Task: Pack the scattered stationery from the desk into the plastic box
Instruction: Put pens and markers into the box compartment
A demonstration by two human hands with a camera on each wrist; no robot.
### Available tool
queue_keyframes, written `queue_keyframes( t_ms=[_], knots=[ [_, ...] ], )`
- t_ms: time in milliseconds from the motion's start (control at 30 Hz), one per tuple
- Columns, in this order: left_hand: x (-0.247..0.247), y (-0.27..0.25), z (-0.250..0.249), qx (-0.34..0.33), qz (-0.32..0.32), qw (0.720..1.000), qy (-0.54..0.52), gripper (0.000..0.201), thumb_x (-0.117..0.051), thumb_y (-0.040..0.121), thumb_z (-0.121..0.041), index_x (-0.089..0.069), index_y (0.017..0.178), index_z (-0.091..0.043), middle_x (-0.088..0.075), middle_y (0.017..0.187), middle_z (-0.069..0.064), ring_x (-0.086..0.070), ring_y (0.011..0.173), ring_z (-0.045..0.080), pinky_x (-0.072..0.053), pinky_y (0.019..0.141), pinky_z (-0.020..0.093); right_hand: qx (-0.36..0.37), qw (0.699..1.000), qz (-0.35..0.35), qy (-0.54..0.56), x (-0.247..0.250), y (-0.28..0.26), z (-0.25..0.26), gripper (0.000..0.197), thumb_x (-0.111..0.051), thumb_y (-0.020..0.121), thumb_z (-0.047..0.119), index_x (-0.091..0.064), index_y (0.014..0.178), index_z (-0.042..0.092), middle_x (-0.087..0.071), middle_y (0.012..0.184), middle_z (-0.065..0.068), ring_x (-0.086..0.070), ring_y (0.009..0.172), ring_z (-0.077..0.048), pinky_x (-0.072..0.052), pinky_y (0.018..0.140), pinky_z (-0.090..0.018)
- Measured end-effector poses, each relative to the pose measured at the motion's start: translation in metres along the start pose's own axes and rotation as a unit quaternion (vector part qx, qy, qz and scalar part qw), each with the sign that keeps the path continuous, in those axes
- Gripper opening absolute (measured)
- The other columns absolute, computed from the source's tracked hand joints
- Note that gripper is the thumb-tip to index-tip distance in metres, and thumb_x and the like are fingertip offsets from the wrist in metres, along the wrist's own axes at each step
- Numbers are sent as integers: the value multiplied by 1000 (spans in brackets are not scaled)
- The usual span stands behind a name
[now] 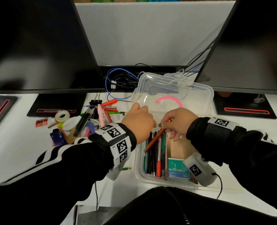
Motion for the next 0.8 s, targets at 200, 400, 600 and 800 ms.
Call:
queue_keyframes(
  t_ms=[200,400,600,800],
  knots=[
    [8,-12,26,44,-99,989,-99,30,-49,94,-25,-58,120,-36,-46,117,-9,-37,112,15,-16,90,29,12,997,-25,-70,19,-11,11,19,-67,84,18,-62,68,9,-64,65,-7,-57,52,-18,-47,48,-23],
    [-5,-20,45,117,-110,968,-192,18,-50,93,-35,-63,105,-36,-47,98,-9,-44,104,12,-22,92,31,-24,990,-37,-132,12,-31,4,21,-67,84,23,-59,76,5,-71,75,-17,-63,62,-25,-57,74,-35],
    [-15,-20,56,184,-113,935,-281,9,-57,88,-34,-64,95,-32,-45,75,-12,-48,85,11,-32,95,37,-24,965,48,-257,-25,-34,-2,21,-64,83,22,-63,95,4,-72,86,-12,-59,58,-22,-54,61,-26],
    [-27,-23,58,207,-95,905,-358,7,-58,88,-33,-63,92,-32,-54,70,-10,-53,72,14,-42,90,40,-74,947,173,-262,-59,-30,-21,31,-67,83,25,-68,99,-2,-71,82,-12,-54,49,-16,-55,77,-32]
  ],
)
Point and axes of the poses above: each hand's wrist, its own y-axis towards the middle knuckle, its own x-axis out of the back of the hand, z = x × y, the point moved 8 cm from there along y, towards the middle knuckle
